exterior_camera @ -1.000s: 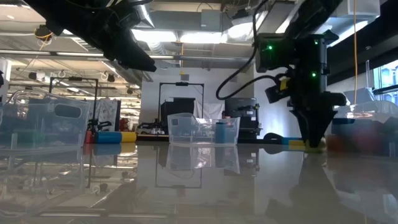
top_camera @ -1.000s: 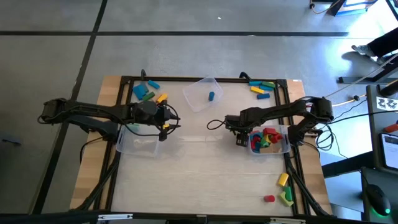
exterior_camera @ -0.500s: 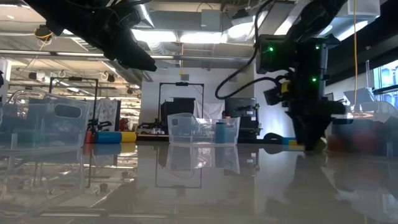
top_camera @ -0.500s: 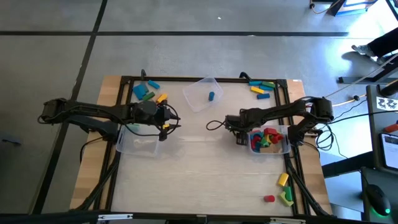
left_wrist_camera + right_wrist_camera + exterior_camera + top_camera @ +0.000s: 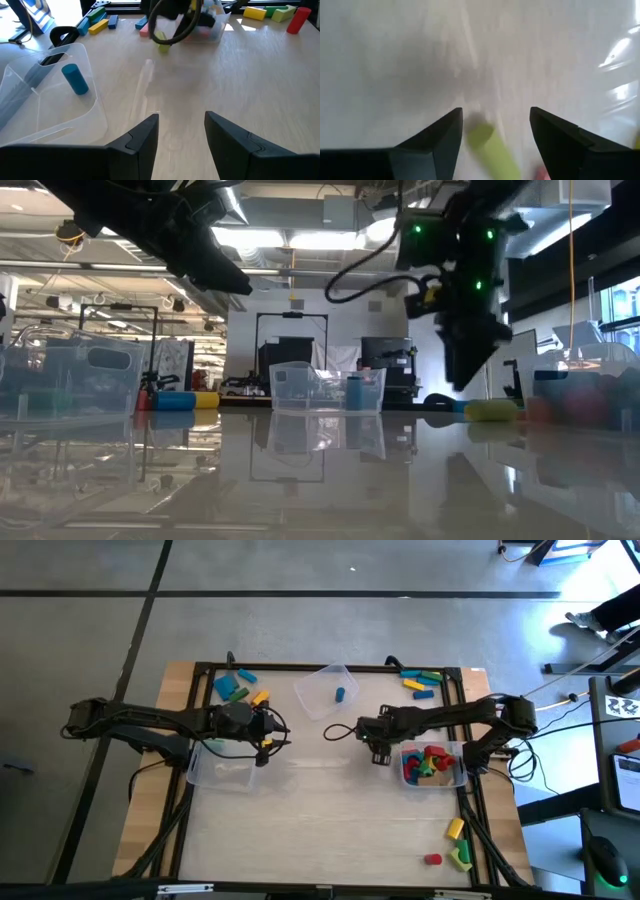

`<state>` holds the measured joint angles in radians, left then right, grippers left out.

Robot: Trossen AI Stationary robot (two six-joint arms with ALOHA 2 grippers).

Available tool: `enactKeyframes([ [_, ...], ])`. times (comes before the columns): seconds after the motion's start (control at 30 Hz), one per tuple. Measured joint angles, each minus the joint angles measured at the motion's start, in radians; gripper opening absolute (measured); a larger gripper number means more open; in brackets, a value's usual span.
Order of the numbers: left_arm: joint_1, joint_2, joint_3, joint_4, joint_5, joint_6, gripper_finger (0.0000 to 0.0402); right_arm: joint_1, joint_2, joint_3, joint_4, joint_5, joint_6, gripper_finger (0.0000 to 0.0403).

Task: Sort blocks by size
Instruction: Put the light green cylindrical block into the top transparent bin

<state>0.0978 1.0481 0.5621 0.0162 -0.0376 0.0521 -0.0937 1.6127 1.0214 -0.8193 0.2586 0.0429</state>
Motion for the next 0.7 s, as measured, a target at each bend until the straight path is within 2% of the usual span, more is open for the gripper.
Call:
enactKeyframes([
  [0.1,0.000,0.000,0.000,-0.005,0.000,0.000,0.0155,-0.006,0.000,0.040,-0.135,-0.067,-0.019,0.0234],
  [0.23,0.000,0.000,0.000,-0.005,0.000,0.000,0.0155,-0.019,0.000,0.010,-0.149,-0.058,-0.035,0.0234],
  [0.57,0.000,0.000,0.000,0.004,0.000,0.007,0.0155,-0.100,0.009,-0.101,-0.012,0.003,-0.050,0.0234],
  [0.7,0.000,0.000,0.000,0.007,0.000,0.007,0.0155,-0.125,0.009,-0.118,0.038,-0.011,-0.092,0.0234],
])
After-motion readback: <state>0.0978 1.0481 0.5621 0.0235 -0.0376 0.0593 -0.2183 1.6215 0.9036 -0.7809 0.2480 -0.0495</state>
